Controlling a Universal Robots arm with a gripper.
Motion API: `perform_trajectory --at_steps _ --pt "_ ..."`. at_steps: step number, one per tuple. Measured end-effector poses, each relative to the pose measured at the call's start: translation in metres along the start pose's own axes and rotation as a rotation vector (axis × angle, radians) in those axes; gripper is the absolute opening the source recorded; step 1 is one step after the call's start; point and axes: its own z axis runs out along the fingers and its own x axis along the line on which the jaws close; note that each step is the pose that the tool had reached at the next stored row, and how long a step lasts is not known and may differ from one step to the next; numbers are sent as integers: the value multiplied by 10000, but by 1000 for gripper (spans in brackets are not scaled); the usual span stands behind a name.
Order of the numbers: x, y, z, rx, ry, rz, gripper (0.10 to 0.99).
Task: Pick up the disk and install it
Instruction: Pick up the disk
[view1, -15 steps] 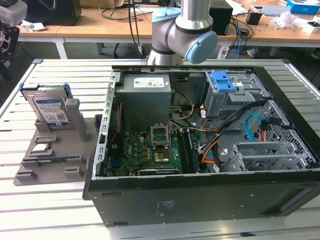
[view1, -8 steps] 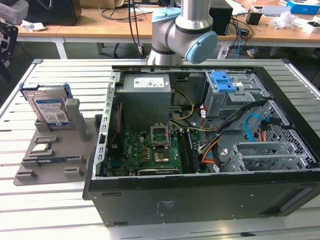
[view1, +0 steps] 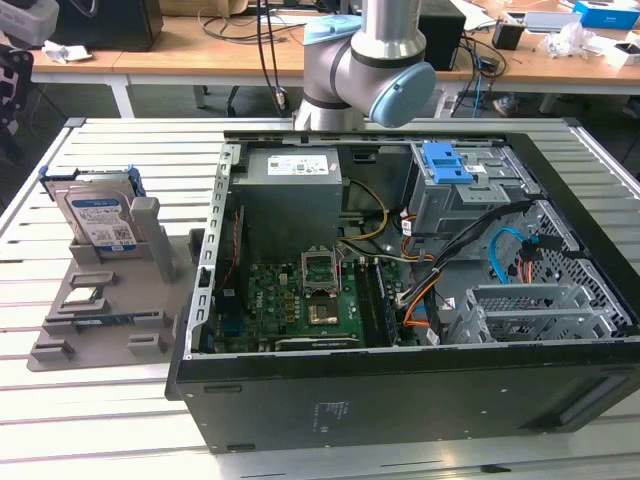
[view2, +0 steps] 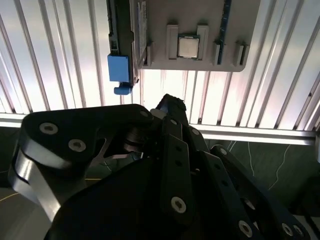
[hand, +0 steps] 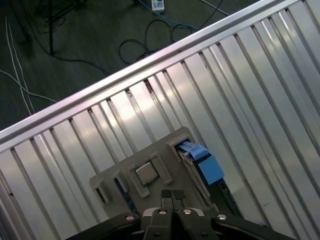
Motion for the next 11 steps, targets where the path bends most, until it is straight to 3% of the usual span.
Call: perform_trajectory --at_steps 11 --pt "0 0 0 -23 44 -979 106"
